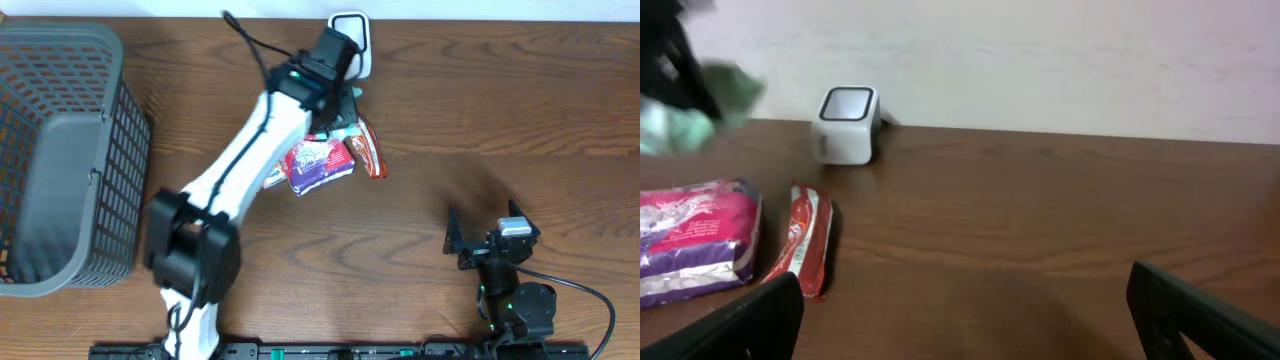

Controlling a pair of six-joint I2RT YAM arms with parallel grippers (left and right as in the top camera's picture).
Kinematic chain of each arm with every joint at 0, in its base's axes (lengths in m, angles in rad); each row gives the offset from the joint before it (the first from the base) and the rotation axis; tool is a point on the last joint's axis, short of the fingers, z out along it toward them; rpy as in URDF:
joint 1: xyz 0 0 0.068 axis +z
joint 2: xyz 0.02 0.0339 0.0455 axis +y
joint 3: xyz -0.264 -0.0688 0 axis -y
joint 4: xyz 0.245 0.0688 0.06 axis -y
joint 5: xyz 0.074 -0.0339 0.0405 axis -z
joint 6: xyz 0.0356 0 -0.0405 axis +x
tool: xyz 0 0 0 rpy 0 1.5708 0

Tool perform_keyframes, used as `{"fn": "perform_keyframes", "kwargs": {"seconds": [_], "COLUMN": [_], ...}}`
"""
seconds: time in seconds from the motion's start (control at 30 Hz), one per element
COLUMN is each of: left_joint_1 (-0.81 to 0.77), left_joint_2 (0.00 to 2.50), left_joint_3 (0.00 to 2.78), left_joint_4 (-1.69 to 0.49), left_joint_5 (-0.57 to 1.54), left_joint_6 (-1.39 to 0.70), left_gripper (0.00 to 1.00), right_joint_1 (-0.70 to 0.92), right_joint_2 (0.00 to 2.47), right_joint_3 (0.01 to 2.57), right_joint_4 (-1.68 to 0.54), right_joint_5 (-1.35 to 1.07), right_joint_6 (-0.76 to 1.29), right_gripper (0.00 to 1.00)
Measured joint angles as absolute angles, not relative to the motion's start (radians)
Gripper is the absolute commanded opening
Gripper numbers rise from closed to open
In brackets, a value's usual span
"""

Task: Scan the item barcode
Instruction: 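Carry the green packet to the scanner and hold it under it, then release the green packet beside the red bar and retract left arm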

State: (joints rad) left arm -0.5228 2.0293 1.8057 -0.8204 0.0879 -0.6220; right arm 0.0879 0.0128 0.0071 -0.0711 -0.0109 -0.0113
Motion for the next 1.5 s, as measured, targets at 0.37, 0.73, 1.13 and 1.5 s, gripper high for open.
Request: {"fn": "perform_keyframes", "kwargs": {"seconds": [0.37, 0.73, 1.13, 1.5], "left_joint_1": [-0.558, -0.552, -0.353, -0.114], "left_joint_2": [2.128, 2.115, 1.583, 1.175], "left_joint_3": [1.805, 1.805, 1.801, 1.802], "left_joint_4": [-0.776, -0.811, -0.923, -1.210], "left_joint_5": [0.075, 0.075, 0.072, 0.061], "left_joint_6": [-0.690, -0.681, -0.517, -0.482], "left_gripper": [0.35, 0.45, 0.84, 0.98], "right_joint_1": [0.088, 0.088, 0.088, 0.088], "right_joint_2": [0.013, 0.013, 0.013, 0.013], "right_joint_3": [0.007, 0.007, 0.007, 0.007], "right_joint_4": [-0.071, -0.071, -0.071, -0.071], "right_joint_5": [-0.011, -0.011, -0.011, -0.011], "right_joint_6": [-0.011, -0.012, -0.011, -0.011], "right_gripper": [0.99, 0.99, 0.99, 0.99]}}
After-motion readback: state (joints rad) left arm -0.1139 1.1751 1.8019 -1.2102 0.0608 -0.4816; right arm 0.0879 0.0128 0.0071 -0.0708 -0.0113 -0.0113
